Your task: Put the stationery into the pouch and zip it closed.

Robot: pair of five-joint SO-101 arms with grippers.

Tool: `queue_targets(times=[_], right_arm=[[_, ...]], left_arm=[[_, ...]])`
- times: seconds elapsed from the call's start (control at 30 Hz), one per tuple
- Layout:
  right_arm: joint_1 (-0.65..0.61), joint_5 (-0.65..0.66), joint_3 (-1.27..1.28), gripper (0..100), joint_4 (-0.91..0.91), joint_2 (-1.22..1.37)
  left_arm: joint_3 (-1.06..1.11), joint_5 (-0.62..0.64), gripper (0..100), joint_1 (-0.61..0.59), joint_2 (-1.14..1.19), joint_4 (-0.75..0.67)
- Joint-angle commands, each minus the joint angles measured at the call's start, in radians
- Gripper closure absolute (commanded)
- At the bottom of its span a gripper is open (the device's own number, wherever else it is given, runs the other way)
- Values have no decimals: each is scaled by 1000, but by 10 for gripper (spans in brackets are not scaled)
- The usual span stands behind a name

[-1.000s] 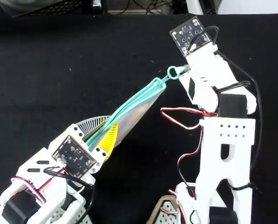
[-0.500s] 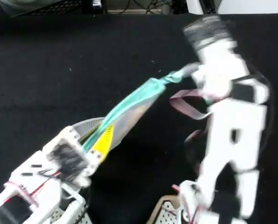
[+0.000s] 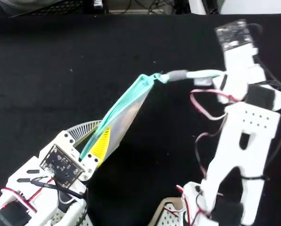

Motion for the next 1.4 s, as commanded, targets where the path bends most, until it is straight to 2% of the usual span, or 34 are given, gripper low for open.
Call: queue_targets(times=[0.0, 0.07, 0.2, 0.27, 0.33, 0.43, 0.47, 0.5, 0.67, 0.83, 0.9, 1.07, 1.2, 1.37], right_arm=[[-103, -5, -24, 783, 118, -117], [-170, -2, -24, 716, 181, -173], [-301, -9, -24, 775, 249, -289], [-325, -11, -21, 799, 270, -334], [-304, -25, 18, 829, 267, -375], [-239, -77, 142, 974, 227, -424], [-215, -84, 200, 989, 201, -444], [-193, -87, 259, 968, 175, -467], [-115, -87, 591, 985, -12, -627], [-101, -87, 958, 985, -247, -777], [-106, -107, 1082, 985, -350, -817], [-106, -276, 1245, 985, -500, -848], [-107, -393, 1288, 984, -559, -849], [-100, -411, 1357, 984, -598, -851]], left_arm=[[-16, -2, 971, -5, -3, -3], [-16, -2, 971, -5, -3, -6], [-16, -2, 971, -5, -3, -8], [-25, -2, 971, -24, -3, -6], [-61, -2, 971, -87, 8, 0], [-114, 0, 971, -211, 12, -17], [-128, 0, 971, -254, 21, -29], [-139, -2, 971, -298, 40, -44], [-193, -103, 971, -490, 256, -126], [-285, -152, 971, -607, 537, -259], [-323, -184, 971, -615, 654, -305], [-432, -221, 971, -593, 936, -322], [-444, -219, 971, -484, 1126, -319], [-432, -219, 970, -349, 1330, -356]])
